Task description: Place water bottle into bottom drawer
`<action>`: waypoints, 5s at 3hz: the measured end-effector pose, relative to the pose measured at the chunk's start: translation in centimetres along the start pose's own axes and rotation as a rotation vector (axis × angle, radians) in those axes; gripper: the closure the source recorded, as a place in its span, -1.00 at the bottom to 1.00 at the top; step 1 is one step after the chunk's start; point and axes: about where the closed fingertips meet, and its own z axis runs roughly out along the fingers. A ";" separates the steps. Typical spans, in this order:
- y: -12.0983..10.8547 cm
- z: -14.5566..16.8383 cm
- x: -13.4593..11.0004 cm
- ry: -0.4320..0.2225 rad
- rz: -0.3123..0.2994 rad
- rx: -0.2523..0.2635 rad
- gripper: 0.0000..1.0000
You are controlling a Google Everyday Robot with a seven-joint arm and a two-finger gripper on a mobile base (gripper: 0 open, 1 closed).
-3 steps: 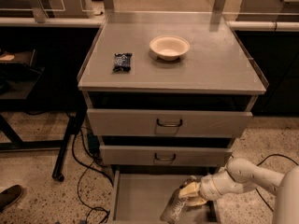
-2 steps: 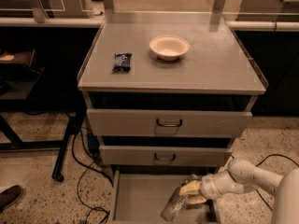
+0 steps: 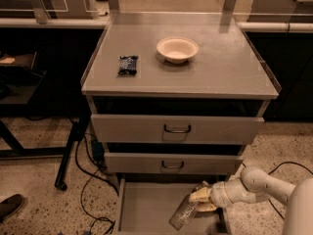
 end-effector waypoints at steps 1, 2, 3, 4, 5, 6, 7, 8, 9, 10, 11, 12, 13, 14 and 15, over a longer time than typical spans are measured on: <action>-0.8 1.5 -0.5 -0.034 0.050 -0.028 1.00; -1.2 2.5 -1.9 -0.069 0.088 -0.061 1.00; -1.8 3.4 -3.1 -0.083 0.118 -0.080 1.00; -1.9 3.5 -3.3 -0.084 0.123 -0.083 1.00; -2.0 4.3 -3.1 -0.064 0.132 -0.080 1.00; -2.8 6.0 -3.3 -0.052 0.164 -0.090 1.00; -3.7 7.2 -3.8 -0.062 0.192 -0.104 1.00; -3.7 7.2 -3.8 -0.062 0.193 -0.104 1.00; -4.6 8.1 -4.2 -0.072 0.227 -0.101 1.00; -6.4 9.0 -5.0 -0.108 0.286 -0.107 1.00; -7.6 9.6 -5.6 -0.140 0.314 -0.105 1.00; -8.7 10.7 -6.0 -0.157 0.332 -0.091 1.00; -9.2 11.5 -6.3 -0.158 0.339 -0.082 1.00; -9.7 12.6 -6.5 -0.162 0.351 -0.071 1.00; -10.1 13.3 -6.7 -0.165 0.352 -0.058 1.00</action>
Offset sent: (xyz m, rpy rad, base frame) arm 0.0286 0.0048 -0.0446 0.0467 0.0066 -0.2005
